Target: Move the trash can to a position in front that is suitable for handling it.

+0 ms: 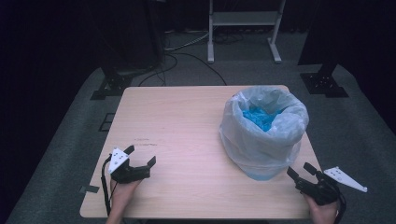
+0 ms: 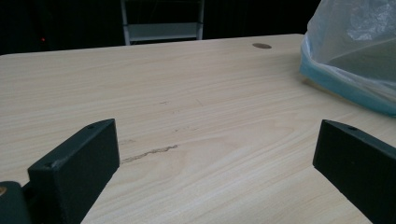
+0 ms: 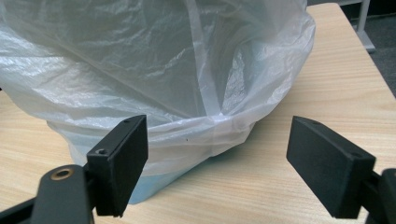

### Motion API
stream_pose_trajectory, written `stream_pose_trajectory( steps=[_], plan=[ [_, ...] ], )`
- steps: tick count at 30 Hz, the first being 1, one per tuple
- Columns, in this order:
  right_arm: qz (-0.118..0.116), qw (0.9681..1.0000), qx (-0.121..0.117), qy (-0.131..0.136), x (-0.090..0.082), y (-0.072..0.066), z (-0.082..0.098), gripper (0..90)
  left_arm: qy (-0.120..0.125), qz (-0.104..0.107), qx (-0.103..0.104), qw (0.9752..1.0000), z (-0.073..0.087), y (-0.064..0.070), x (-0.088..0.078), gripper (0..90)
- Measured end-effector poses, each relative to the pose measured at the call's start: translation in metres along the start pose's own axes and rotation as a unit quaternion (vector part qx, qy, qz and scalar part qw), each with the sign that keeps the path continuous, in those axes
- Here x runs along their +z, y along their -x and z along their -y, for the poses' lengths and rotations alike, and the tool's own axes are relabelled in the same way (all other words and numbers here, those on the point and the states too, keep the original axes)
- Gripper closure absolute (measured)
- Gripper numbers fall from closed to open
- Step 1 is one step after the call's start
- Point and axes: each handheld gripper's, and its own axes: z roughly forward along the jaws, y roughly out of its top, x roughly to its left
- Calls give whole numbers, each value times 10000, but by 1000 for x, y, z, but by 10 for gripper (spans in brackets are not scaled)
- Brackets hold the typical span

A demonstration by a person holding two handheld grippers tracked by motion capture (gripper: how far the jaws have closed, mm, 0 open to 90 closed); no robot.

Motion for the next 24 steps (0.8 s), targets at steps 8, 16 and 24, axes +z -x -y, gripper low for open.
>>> stream_pose_trajectory(
  steps=[8, 16, 24],
  plan=[
    [58, 10000, 26, -42, 2, 0, -1, 193, 24, 5, 13, 10000, 0, 0, 0, 0],
    [176, 9998, -35, -132, 9, 4, -4, 189, 53, 59, -41, 10000, 1, -2, -2, 0],
    [412, 9989, 130, -203, 22, 37, -20, 185, 52, 70, -86, 9999, 1, -2, -1, 0]
  ],
)
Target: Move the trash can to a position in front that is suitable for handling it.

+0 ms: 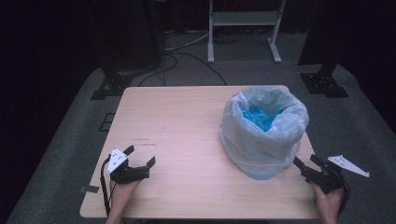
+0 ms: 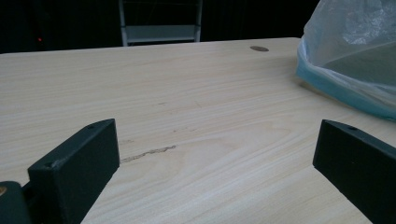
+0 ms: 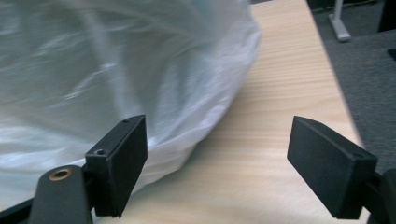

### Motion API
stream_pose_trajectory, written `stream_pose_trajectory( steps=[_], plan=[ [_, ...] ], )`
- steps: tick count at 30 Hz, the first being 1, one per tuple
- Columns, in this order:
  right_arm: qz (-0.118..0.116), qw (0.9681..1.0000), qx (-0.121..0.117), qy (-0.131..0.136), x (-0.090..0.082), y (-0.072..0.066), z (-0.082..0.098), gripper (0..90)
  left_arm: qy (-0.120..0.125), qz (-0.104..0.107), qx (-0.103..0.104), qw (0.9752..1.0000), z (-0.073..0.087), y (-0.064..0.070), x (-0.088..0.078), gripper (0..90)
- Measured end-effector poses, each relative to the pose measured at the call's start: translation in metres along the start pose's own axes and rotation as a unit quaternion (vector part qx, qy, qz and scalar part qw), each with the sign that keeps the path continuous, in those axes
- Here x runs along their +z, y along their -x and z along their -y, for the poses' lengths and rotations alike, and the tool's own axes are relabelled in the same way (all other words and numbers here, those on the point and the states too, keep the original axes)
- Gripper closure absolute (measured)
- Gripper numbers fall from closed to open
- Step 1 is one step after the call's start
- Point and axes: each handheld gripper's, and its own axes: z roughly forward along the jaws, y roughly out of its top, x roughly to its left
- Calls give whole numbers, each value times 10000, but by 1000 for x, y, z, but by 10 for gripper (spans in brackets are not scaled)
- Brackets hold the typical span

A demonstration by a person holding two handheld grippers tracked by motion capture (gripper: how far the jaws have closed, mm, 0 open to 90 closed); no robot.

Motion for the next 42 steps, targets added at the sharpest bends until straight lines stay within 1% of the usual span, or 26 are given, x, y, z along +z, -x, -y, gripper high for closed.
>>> stream_pose_trajectory(
  steps=[1, 3, 4, 6, 7, 8, 9, 10, 13, 14, 15, 16, 17, 19, 20, 21, 23, 26, 28, 29, 30, 31, 33, 37, 38, 42],
  plan=[
    [0, 10000, 0, 0, 0, 0, 0, 185, 0, 0, 0, 10000, 0, 0, 0, 0],
    [-2, 10000, 32, -81, 5, 6, -4, 183, 0, 22, -17, 10000, 0, 0, 0, 0],
    [56, 9999, 61, -150, 12, 12, -7, 183, 14, 29, -13, 10000, 0, 0, 0, 0],
    [71, 9998, 94, -170, 16, 15, -9, 184, 15, 30, -15, 10000, 0, 0, 0, 0],
    [15, 9992, 276, -277, 19, 19, -12, 182, 11, 20, -21, 10000, 0, -1, 0, 0],
    [10, 9995, 274, -173, 22, 22, -16, 182, 8, 20, -24, 10000, 0, -1, -1, 0],
    [114, 9996, 178, -169, 24, 24, -19, 182, 11, 19, -24, 10000, 0, -1, -1, 0],
    [156, 9994, 230, -204, 26, 26, -24, 182, 34, 9, -28, 10000, 0, -1, -1, 0],
    [158, 9994, 195, -237, 29, 28, -31, 182, 37, 5, -10, 10000, -1, -1, -2, 0],
    [200, 9995, 106, -220, 33, 29, -39, 182, 38, 22, -43, 10000, 0, -1, -1, 0],
    [200, 9995, 106, -220, 33, 29, -39, 182, 38, 22, -43, 10000, 0, -1, -1, 0],
    [201, 9995, 67, -229, 36, 29, -43, 182, 33, 30, -30, 10000, 0, -1, -1, 0],
    [260, 9993, -65, -242, 43, 29, -53, 181, 41, 38, -14, 10000, 0, -1, -1, 0],
    [259, 9993, -78, -247, 46, 30, -56, 182, 49, 40, -2, 10000, -1, 0, -1, 0],
    [268, 9992, -115, -265, 54, 29, -64, 182, 54, 41, 12, 10000, -1, 0, -2, 0],
    [268, 9992, -115, -265, 54, 29, -64, 182, 63, 41, 9, 10000, -1, 0, -2, 0],
    [288, 9988, -267, -291, 64, 27, -72, 182, 52, 45, 9, 10000, -1, 0, -2, 0],
    [237, 9985, -370, -322, 74, 23, -81, 182, 69, 41, -17, 10000, -1, -1, -2, 0],
    [106, 9978, -510, -401, 85, 18, -87, 183, 86, 24, -29, 10000, -1, -3, -3, 0],
    [106, 9978, -510, -401, 85, 18, -87, 183, 86, 24, -29, 10000, -1, -3, -3, 0],
    [62, 9964, -702, -480, 92, 14, -87, 233, 80, 9, -24, 10000, -2, -4, -4, 0],
    [92, 9959, -757, -497, 95, 12, -87, 237, 80, 9, -24, 10000, -2, -4, -4, 0],
    [65, 9959, -753, -487, 97, 11, -87, 238, 98, -11, -23, 9999, -2, -5, -5, 0],
    [-157, 9962, -747, -415, 104, 6, -85, 238, 116, -28, -78, 9999, -2, -6, -5, 0],
    [-269, 9956, -793, -418, 109, 2, -83, 238, 124, -27, -99, 9999, -1, -6, -5, 0],
    [-365, 9945, -889, -412, 115, -6, -84, 238, 126, -71, -112, 9998, -1, -7, -5, 0]
  ],
)
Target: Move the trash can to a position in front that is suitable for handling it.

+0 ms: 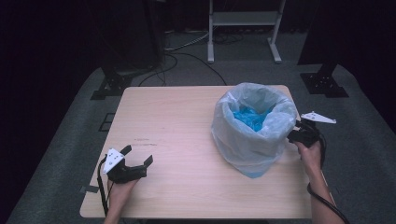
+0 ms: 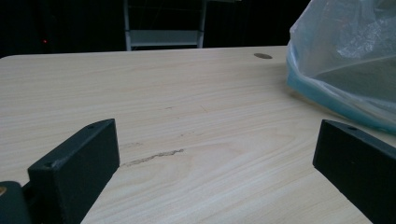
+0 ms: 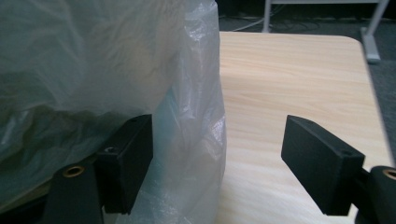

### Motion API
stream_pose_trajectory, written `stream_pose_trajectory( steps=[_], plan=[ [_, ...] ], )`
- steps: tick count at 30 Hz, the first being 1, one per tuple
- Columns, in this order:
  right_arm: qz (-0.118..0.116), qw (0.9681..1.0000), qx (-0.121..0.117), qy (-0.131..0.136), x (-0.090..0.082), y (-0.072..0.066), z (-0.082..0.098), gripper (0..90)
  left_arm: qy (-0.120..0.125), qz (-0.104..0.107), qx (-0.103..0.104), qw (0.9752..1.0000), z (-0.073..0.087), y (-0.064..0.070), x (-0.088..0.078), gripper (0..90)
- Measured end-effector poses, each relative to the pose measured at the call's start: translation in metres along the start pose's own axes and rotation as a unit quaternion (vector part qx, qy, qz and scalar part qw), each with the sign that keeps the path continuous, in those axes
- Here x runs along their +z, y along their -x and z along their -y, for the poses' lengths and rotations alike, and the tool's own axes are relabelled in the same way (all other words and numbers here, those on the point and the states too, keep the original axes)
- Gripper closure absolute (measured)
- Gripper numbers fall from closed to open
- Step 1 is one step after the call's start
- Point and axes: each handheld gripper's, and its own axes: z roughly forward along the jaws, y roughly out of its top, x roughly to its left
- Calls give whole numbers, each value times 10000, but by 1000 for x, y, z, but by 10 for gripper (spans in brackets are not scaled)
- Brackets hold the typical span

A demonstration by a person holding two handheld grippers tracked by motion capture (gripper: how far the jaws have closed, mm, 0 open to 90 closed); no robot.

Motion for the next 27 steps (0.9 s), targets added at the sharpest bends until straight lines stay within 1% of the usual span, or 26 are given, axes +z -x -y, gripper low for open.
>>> stream_pose_trajectory(
  steps=[1, 2, 3, 4, 5, 6, 7, 8, 9, 10, 11, 12, 13, 14, 17, 18, 19, 20, 23, 25, 26, 27],
  plan=[
    [-103, 9999, -50, -23, 6, -7, -3, 238, 13, -3, -20, 10000, 0, 0, 0, 0],
    [-156, 9998, -92, -40, 9, -10, -4, 238, 18, -5, -26, 10000, 0, -1, 0, 0],
    [-156, 9998, -92, -40, 9, -10, -4, 238, 18, -5, -26, 10000, 0, -1, 0, 0],
    [-245, 9995, -188, -70, 15, -17, -7, 238, 20, 1, -42, 10000, 0, -1, -1, 0],
    [-287, 9993, -220, -78, 18, -20, -9, 238, 25, 4, -42, 10000, 0, -1, -1, 0],
    [-287, 9993, -220, -78, 18, -20, -9, 238, 25, 4, -42, 10000, 0, -1, -1, 0],
    [-379, 9988, -300, -100, 24, -29, -12, 238, 37, 6, -49, 10000, -1, -1, -1, 0],
    [-379, 9988, -300, -100, 24, -29, -12, 238, 38, 5, -46, 10000, -1, -2, -2, 0],
    [-421, 9986, -319, -101, 27, -34, -14, 238, 65, 10, -58, 10000, -2, -2, -2, 0],
    [-541, 9977, -384, -100, 33, -44, -16, 238, 100, 17, -109, 9999, -3, -3, -3, 0],
    [-541, 9977, -384, -100, 33, -44, -16, 238, 100, 17, -109, 9999, -3, -3, -3, 0],
    [-588, 9973, -420, -115, 37, -50, -18, 238, 119, 19, -143, 9998, -3, -4, -4, 0],
    [-679, 9964, -487, -136, 43, -61, -20, 238, 144, 23, -151, 9998, -4, -4, -5, 0],
    [-679, 9964, -487, -136, 43, -61, -20, 238, 157, 30, -146, 9998, -5, -4, -5, 0],
    [-815, 9948, -581, -177, 54, -79, -23, 238, 242, 45, -149, 9996, -8, -3, -7, 0],
    [-841, 9945, -600, -179, 56, -83, -24, 238, 272, 51, -147, 9995, -9, -2, -8, 0],
    [-887, 9939, -630, -186, 60, -88, -25, 238, 313, 52, -110, 9994, -11, -2, -10, 0],
    [-934, 9934, -641, -194, 64, -95, -26, 238, 327, 47, -95, 9994, -12, -1, -10, 0],
    [-1052, 9922, -639, -217, 72, -110, -27, 237, 394, 86, -110, 9991, -16, 0, -12, 0],
    [-1102, 9913, -682, -225, 78, -119, -28, 238, 413, 103, -93, 9990, -18, 1, -13, 0],
    [-1159, 9906, -691, -235, 83, -129, -29, 237, 435, 122, -98, 9989, -19, 1, -14, 0],
    [-1159, 9906, -691, -235, 83, -129, -29, 237, 431, 135, -79, 9989, -20, 1, -14, 0]
  ],
)
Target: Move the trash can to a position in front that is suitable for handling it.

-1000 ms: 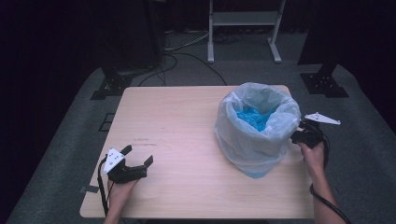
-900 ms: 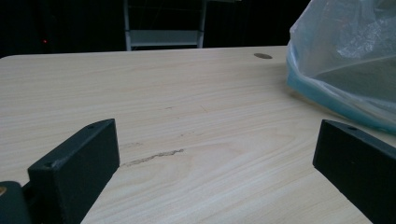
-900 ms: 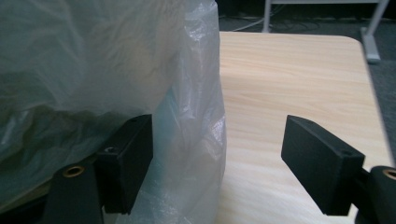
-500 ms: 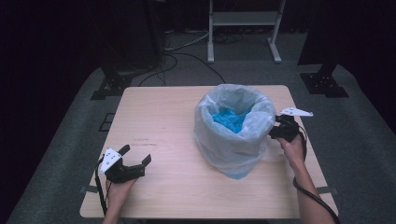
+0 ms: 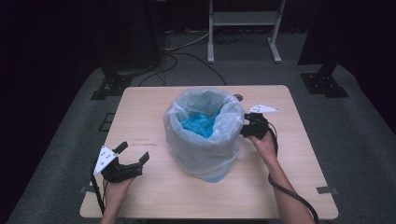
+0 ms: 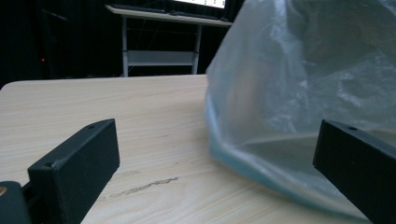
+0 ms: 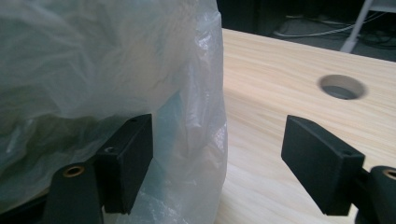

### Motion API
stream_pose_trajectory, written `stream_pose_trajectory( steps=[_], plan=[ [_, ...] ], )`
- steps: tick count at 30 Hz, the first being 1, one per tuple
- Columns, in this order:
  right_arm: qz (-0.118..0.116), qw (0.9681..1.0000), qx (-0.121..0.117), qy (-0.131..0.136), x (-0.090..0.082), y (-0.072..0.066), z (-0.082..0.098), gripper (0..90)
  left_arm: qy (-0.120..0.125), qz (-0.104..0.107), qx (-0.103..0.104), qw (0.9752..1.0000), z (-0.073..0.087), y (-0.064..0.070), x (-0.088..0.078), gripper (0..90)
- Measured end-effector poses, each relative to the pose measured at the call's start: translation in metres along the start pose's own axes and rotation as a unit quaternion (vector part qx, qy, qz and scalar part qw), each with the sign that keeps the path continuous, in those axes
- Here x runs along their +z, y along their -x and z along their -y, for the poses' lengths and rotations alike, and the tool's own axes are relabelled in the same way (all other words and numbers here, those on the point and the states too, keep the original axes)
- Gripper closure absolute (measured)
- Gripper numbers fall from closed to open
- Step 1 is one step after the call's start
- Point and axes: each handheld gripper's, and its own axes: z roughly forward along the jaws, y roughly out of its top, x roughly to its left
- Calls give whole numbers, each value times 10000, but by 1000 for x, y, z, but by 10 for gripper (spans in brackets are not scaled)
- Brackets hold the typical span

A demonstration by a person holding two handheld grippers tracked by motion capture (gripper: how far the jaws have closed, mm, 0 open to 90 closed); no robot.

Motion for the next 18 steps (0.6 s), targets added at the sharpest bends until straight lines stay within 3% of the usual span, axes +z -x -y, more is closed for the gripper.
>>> stream_pose_trajectory(
  steps=[5, 18],
  plan=[
    [-158, 9999, -15, -28, 18, -25, -5, 237, 158, 82, 81, 9998, -10, 3, -5, 0],
    [-274, 9994, -21, -229, 45, -63, -13, 237, 295, 278, 95, 9991, -38, -6, -17, 0]
  ],
)
